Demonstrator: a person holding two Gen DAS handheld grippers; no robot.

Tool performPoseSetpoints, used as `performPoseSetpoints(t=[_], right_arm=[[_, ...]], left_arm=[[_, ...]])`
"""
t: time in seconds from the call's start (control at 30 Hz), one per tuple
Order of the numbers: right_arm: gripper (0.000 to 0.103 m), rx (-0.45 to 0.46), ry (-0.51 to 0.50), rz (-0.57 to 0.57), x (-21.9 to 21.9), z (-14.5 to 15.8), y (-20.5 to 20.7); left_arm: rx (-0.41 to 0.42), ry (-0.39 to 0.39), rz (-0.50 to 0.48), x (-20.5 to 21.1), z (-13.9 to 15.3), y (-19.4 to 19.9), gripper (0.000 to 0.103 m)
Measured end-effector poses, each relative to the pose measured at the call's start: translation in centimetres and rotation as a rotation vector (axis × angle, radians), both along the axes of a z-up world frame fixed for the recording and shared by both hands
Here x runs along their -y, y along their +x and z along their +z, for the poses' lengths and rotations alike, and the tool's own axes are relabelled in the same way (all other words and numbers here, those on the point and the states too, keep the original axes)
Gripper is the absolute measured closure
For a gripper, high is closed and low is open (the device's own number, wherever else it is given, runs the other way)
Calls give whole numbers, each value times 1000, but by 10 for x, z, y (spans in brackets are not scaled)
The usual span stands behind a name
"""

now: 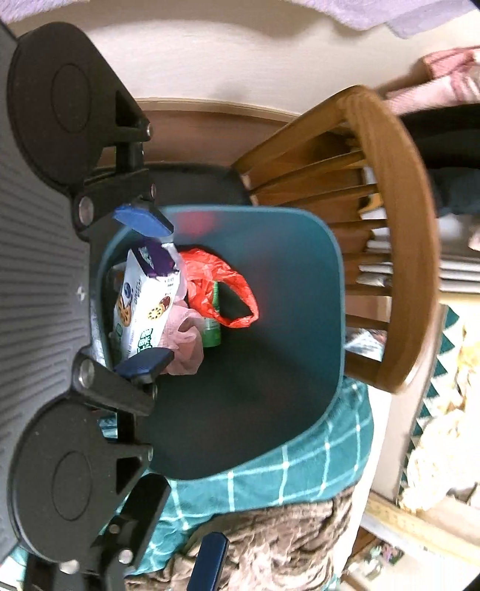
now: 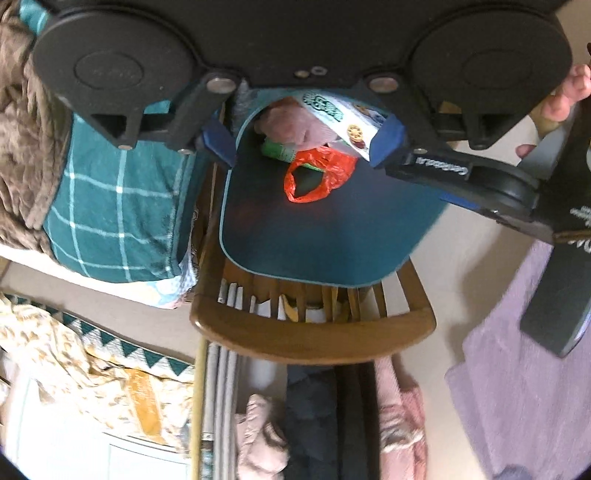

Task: Collect trash
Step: 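Lower both tools back down to the trash pile under the chair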

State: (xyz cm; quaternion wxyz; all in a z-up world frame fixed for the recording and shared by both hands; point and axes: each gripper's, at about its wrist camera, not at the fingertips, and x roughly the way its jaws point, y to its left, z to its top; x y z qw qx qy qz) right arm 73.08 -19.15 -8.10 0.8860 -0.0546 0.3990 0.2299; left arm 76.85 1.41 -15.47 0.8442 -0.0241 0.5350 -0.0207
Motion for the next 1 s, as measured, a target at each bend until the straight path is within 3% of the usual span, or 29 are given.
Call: performPoseSetpoints(t=[0.37, 0.6, 0.67, 0.83, 1.0], right_arm=[[13, 22, 105, -172, -3, 37, -76], [8, 27, 184, -236, 2, 40, -125], [3, 21, 207, -239, 6, 33, -138], [2, -11, 211, -226, 19, -4, -167], [2, -89, 183, -208, 34, -69, -188]], left_arm=[[149, -5, -160, -31, 55, -72, 37], [216, -16, -218, -45, 63, -121, 24], [215, -14, -216, -47, 57, -134, 24], [155, -57, -164, -52, 20, -161, 23], [65, -97, -86, -50, -52, -186, 20]])
